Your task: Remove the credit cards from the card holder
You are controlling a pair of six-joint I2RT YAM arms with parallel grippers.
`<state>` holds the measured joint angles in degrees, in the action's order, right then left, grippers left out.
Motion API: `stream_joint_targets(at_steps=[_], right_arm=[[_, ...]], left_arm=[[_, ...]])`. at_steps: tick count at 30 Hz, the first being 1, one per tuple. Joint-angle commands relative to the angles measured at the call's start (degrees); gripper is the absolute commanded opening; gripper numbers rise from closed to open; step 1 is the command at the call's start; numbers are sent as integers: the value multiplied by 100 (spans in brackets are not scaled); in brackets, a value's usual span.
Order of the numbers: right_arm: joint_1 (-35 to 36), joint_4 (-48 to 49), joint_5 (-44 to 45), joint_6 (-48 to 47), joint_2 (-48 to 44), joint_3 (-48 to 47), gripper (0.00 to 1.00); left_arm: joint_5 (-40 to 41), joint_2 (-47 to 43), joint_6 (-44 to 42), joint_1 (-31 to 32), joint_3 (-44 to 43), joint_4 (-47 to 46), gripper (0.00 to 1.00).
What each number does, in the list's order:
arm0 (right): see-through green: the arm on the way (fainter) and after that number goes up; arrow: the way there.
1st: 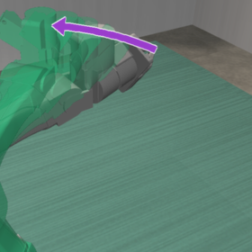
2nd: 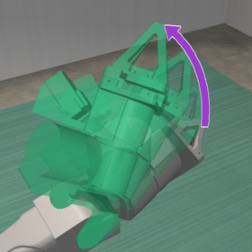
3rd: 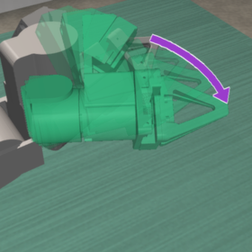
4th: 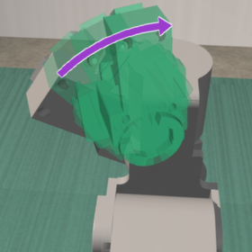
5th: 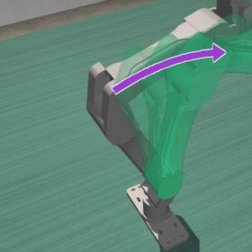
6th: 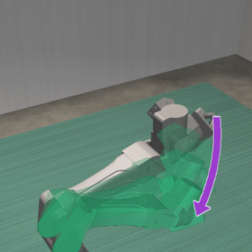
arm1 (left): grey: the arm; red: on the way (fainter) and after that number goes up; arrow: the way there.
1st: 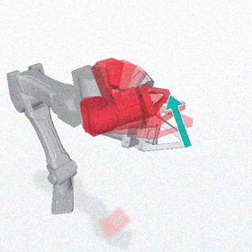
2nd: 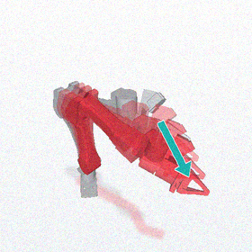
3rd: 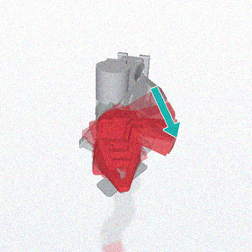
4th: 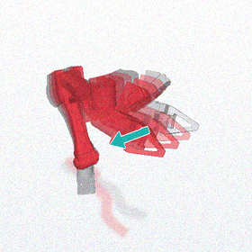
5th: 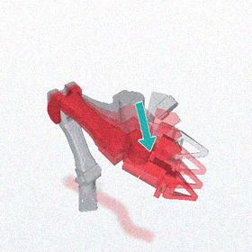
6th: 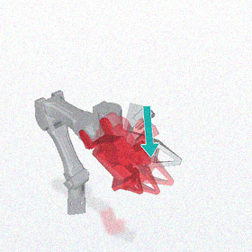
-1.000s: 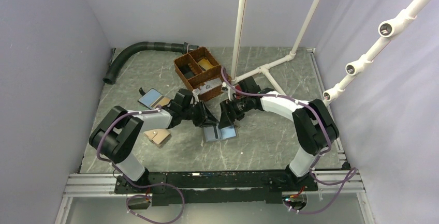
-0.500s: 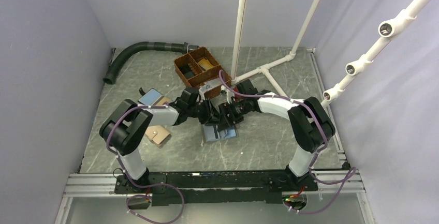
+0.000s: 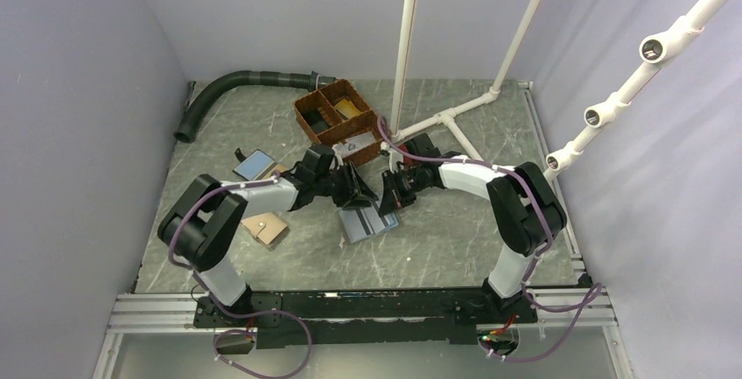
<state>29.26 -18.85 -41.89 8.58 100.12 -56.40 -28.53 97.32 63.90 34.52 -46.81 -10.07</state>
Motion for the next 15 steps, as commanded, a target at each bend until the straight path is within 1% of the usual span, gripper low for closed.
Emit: stream_joint_targets(at_steps=[1, 4, 8, 10, 15], right_arm=[[-153, 265, -173, 221, 105, 52, 0], [-264, 425, -470, 434, 178, 116, 0], [-353, 565, -782, 623, 313, 101, 0], [-359, 621, -776, 668, 316, 132, 0], [-346, 663, -619, 643, 308, 207, 0]], left_arm=[[328, -796, -197, -66, 200, 60, 44], [384, -1117, -117, -109, 539, -73, 47], [362, -1380, 267, -130, 1199, -717, 47], [378, -1474, 424, -130, 1433, -940, 47], [518, -1703, 482, -130, 1619, -677, 47]])
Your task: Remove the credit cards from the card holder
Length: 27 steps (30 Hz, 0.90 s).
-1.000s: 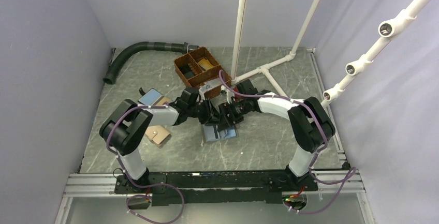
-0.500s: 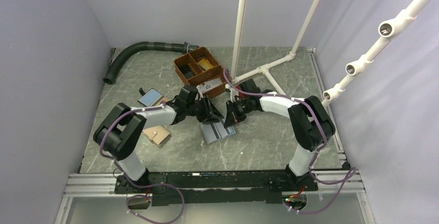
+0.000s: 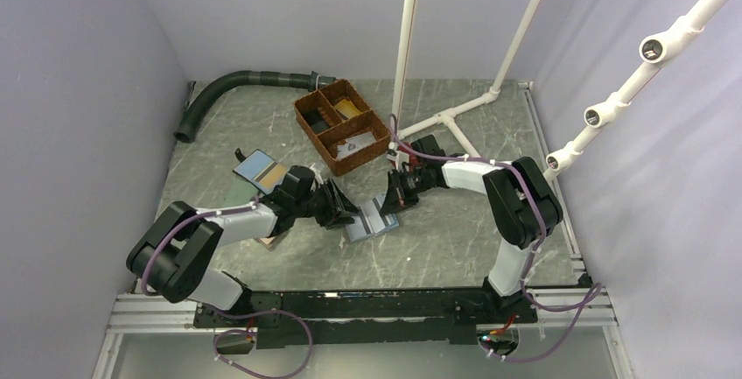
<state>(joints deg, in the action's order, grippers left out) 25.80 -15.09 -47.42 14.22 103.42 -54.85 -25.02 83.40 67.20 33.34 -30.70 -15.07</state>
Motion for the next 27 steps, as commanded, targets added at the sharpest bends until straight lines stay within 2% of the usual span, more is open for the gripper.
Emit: stream_joint_targets(at_steps=[1, 3, 9, 13, 15, 18, 22, 27], right_arm=[[5, 270, -52, 62, 11, 34, 0], [33, 242, -36, 71, 86, -21, 2], [202, 246, -111, 81, 177, -89, 18], [261, 249, -192, 138, 258, -167, 25], [259, 240, -233, 150, 298, -208, 20], [252, 272, -378, 197, 315, -236, 0], [214, 484, -768, 363, 210, -201, 0], [120, 1030, -1484, 694, 25, -4, 0]], left_arm=[[161, -302, 141, -12, 3, -104, 47], [119, -190, 156, -16, -6, -86, 47], [-42, 164, 234, -12, -51, -397, 47], [-9, 169, 199, -11, -88, -273, 47], [28, 174, 189, -9, -78, -208, 47], [33, 192, 245, -12, 5, -327, 47], [-26, 203, 421, -12, 204, -1059, 47], [-70, 194, 518, -21, 271, -1418, 48]])
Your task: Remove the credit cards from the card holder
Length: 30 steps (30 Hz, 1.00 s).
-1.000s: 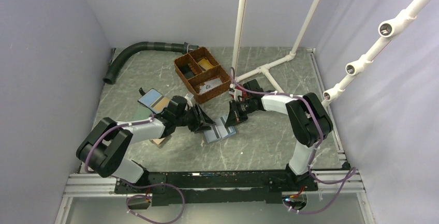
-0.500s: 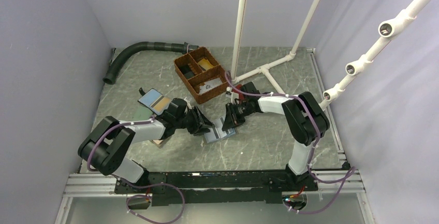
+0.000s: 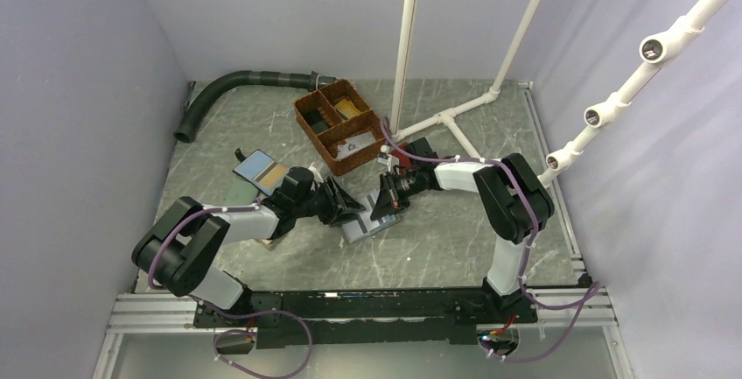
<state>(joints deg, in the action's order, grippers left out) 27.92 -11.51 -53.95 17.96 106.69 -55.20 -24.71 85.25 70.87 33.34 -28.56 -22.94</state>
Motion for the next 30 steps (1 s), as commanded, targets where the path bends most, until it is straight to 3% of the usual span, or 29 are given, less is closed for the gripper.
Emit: stream_joint_targets(at_steps=[1, 9, 16, 30], right_arm=[[-129, 806, -963, 385, -336, 68, 0], [-316, 1488, -1460, 846, -424, 307, 0], [-316, 2116, -1908, 1285, -401, 416, 0], [-296, 2949, -2277, 1987, -442, 561, 0]], left_arm=[[-84, -24, 163, -27, 68, -610, 49], [122, -536, 118, -47, 163, -224, 52], [-145, -407, 459, -49, 403, -1466, 52], [-179, -155, 819, -47, 544, -2321, 45]])
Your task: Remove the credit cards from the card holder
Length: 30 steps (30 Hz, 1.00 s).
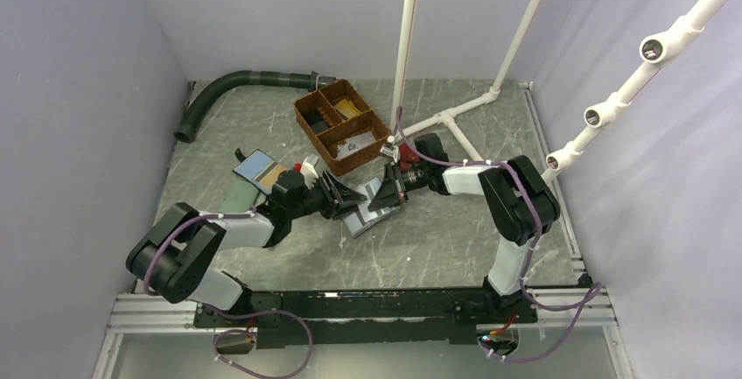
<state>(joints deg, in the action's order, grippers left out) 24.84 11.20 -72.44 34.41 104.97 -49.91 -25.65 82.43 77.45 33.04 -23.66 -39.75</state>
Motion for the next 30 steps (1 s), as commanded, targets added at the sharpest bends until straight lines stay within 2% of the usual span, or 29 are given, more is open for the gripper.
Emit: stream_joint_targets(at_steps=[1, 5, 6, 7, 9, 11, 13, 15, 20, 23, 30], right_arm=[[11, 721, -448, 390, -260, 42, 0], [12, 760, -469, 434, -242, 38, 0], [12, 761, -472, 435, -236, 42, 0], [10, 750, -467, 430, -227, 36, 0], [12, 639, -435, 359, -218, 14, 0], [4, 528, -421, 273, -214, -9, 0], [-16, 516, -410, 270, -214, -2, 5], [-40, 486, -400, 247, -213, 1, 11], [-83, 391, -380, 153, -198, -1, 15], [-99, 324, -377, 100, -183, -17, 14], [-98, 124, -323, -58, -101, -94, 2]], left_arm=[[-89, 173, 213, -17, 81, -766, 44], [-149, 370, 358, -17, 178, -1273, 31], [-157, 440, 395, -17, 197, -1445, 23], [-174, 495, 420, -17, 218, -1584, 11], [-190, 607, 468, -21, 279, -1942, 0], [-248, 685, 490, -46, 301, -2137, 0], [-306, 691, 455, -84, 318, -2132, 0], [-385, 638, 375, -127, 347, -2039, 0], [-673, 389, 67, -340, 491, -1579, 0], [-811, 212, -54, -486, 635, -1420, 0], [-1016, -166, -283, -682, 717, -941, 0]])
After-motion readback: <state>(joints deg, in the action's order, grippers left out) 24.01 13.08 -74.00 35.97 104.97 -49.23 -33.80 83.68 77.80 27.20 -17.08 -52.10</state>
